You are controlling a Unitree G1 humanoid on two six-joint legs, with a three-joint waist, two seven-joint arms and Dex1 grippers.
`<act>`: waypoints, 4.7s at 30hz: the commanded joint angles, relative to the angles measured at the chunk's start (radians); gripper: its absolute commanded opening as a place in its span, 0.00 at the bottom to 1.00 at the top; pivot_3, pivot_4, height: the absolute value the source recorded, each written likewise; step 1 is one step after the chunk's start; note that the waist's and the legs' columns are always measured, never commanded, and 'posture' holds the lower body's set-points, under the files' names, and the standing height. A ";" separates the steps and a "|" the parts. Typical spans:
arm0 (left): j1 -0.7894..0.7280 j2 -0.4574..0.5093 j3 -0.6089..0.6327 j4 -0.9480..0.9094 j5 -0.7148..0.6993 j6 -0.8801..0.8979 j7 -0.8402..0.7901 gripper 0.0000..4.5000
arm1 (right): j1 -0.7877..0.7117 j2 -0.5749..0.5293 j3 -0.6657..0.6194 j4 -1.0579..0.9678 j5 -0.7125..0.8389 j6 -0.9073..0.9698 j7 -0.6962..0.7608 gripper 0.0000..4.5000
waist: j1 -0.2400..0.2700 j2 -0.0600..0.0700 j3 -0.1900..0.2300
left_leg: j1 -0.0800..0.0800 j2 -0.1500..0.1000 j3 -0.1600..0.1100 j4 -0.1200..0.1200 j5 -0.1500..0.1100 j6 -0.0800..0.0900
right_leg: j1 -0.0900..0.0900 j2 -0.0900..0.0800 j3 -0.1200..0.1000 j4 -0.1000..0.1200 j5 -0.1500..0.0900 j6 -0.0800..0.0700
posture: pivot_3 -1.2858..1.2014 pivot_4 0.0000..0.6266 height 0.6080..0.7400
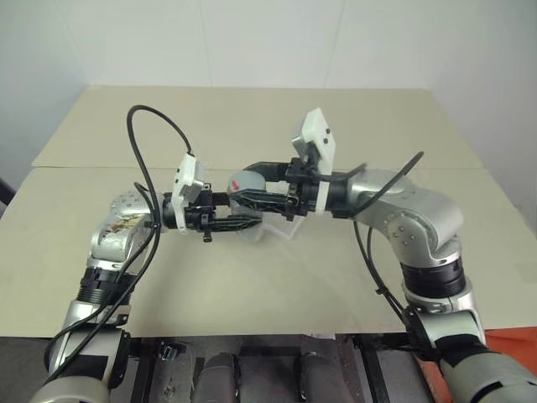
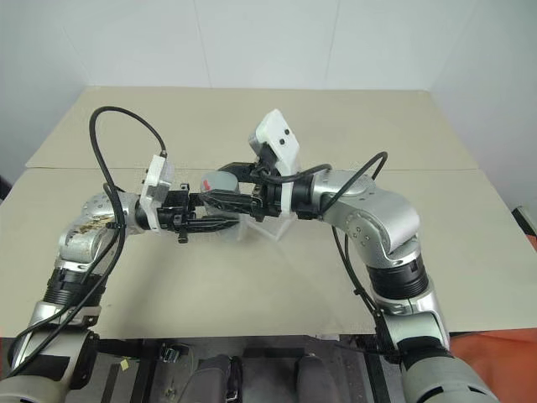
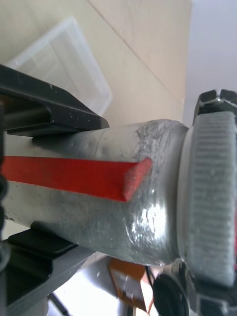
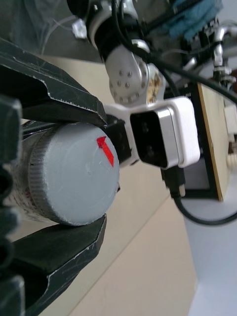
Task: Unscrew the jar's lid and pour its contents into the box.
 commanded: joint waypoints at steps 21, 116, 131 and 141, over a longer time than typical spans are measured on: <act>0.023 0.055 -0.051 -0.059 -0.008 -0.003 -0.139 0.43 | 0.001 -0.079 -0.126 0.043 -0.018 -0.271 0.176 0.61 | 0.001 0.000 0.000 | 0.000 0.000 0.000 0.000 0.000 0.000 | 0.000 0.000 0.000 -0.001 0.000 0.000 | 0.52 0.24 1.00; -0.738 -0.080 -0.767 0.930 1.645 -0.940 1.797 0.43 | 0.136 -0.484 -0.190 0.016 0.039 0.042 0.261 0.99 | 0.034 -0.001 0.000 | -0.008 -0.002 0.002 0.002 0.000 0.000 | -0.004 -0.002 -0.002 -0.006 0.001 0.001 | 0.52 0.24 1.00; -0.333 -0.143 -0.155 0.547 0.598 -0.689 0.858 0.43 | 0.141 -0.430 -0.203 0.048 0.027 0.016 0.223 0.99 | 0.025 0.000 0.000 | -0.009 0.000 0.001 0.011 0.000 0.001 | -0.002 -0.001 -0.003 0.004 0.001 0.001 | 0.52 0.24 1.00; -0.070 -0.215 0.040 0.118 0.388 -0.155 0.910 0.43 | 0.175 -0.419 -0.171 0.017 -0.022 -0.064 0.220 0.99 | 0.024 0.000 0.000 | -0.008 0.000 -0.002 0.014 -0.001 0.001 | -0.001 -0.001 -0.003 0.007 0.001 0.001 | 0.52 0.24 1.00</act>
